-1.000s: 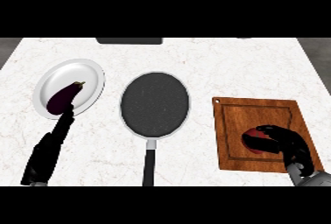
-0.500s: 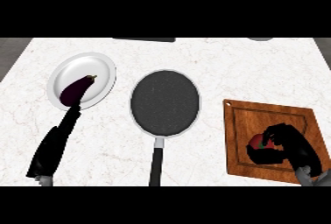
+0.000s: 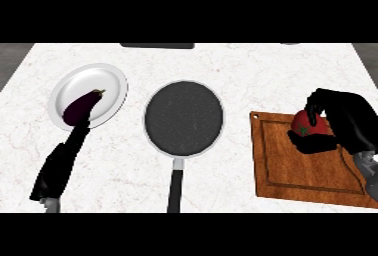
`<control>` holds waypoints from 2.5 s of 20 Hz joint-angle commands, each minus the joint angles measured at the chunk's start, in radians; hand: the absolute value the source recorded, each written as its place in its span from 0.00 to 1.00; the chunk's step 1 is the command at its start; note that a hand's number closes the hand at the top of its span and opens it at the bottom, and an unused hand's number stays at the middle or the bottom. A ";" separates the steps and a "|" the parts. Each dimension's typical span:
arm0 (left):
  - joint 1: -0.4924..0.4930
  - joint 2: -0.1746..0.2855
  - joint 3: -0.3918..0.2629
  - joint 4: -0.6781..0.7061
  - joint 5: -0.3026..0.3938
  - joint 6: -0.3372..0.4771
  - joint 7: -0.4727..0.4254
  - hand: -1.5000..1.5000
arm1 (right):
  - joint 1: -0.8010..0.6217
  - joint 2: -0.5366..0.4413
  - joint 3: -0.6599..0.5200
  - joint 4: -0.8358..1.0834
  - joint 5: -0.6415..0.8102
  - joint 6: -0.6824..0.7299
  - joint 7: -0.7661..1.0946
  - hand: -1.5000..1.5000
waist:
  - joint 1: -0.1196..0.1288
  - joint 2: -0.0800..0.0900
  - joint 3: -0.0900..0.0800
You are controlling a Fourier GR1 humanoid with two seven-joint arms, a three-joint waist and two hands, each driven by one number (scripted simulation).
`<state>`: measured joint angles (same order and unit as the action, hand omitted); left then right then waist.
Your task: Pick the tomato from the cutting board and place it in the pan
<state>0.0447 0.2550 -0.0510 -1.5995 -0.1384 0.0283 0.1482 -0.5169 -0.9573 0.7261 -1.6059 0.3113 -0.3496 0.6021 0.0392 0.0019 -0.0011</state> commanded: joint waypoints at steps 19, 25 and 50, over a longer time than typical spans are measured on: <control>-0.015 -0.008 0.023 -0.026 -0.009 -0.021 0.032 0.50 | -0.516 0.768 -0.164 0.618 0.044 0.118 -0.184 1.00 | 0.002 0.008 0.001; -0.008 -0.033 0.001 -0.001 -0.036 -0.008 -0.011 0.50 | -0.594 0.941 -0.150 0.963 0.106 0.108 -0.278 1.00 | 0.012 0.011 0.001; -0.071 -0.037 0.005 0.017 -0.029 -0.034 0.011 0.50 | -0.564 0.957 -0.403 1.116 -0.485 -0.218 -0.607 0.00 | 0.054 0.023 0.002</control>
<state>-0.0233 0.2081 -0.0665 -1.5700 -0.1813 -0.0007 0.1428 -1.0617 -0.0004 0.3854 -0.5268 -0.1133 -0.4779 0.0452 0.1032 0.0279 0.0012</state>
